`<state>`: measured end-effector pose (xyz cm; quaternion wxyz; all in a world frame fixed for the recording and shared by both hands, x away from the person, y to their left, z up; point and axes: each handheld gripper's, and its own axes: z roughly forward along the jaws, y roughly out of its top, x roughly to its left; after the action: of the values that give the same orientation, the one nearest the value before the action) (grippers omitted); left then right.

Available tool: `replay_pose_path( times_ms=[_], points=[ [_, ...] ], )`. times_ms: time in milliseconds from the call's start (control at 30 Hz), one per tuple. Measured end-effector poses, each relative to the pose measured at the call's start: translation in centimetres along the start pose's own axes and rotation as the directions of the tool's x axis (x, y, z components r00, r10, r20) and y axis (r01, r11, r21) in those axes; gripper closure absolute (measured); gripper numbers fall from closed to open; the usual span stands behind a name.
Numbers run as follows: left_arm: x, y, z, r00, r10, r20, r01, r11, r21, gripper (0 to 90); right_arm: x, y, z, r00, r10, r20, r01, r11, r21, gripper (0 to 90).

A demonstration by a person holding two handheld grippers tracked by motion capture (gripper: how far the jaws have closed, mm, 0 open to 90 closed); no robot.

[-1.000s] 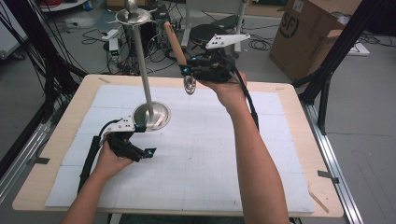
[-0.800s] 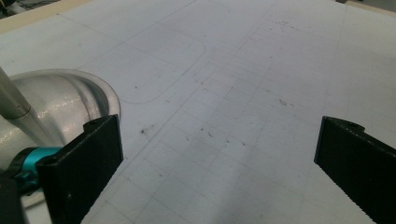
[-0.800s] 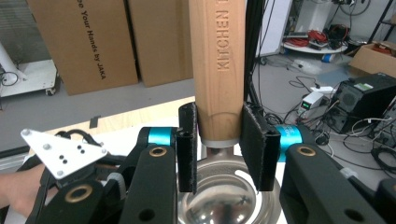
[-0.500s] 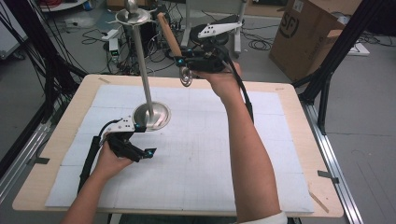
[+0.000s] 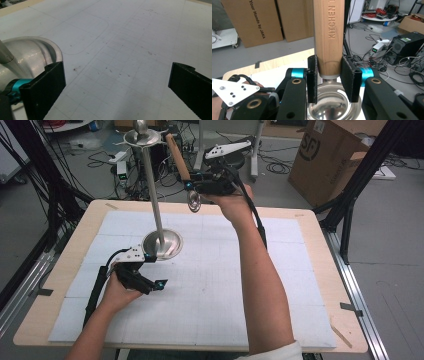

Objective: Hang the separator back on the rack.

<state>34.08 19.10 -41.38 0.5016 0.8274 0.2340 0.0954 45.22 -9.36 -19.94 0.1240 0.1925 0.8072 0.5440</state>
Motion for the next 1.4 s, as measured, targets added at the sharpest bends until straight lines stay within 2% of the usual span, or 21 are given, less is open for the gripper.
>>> replay_pose_path(
  times_ms=[300, 700, 1400],
  points=[
    [-0.1, 0.0, -0.1, 1.0, 0.004, 0.004, -0.004, 1.0, 0.0, 1.7, 0.1, -0.1, 0.8, 1.0, -0.002, -0.004, 0.002, 1.0, 0.023, 68.4],
    [-0.1, 0.0, -0.1, 1.0, 0.001, 0.0, -0.001, 1.0, 0.0, 1.7, 0.4, -0.2, 1.7, 0.9997, -0.003, -0.026, 0.004, 1.0, 0.029, 68.4],
    [0.0, -0.1, -0.1, 1.0, -0.002, 0.003, 0.002, 1.0, 0.003, 1.7, 0.7, 0.1, 3.0, 0.9996, -0.014, -0.023, 0.015, 0.997, 0.075, 67.9]
  ],
)
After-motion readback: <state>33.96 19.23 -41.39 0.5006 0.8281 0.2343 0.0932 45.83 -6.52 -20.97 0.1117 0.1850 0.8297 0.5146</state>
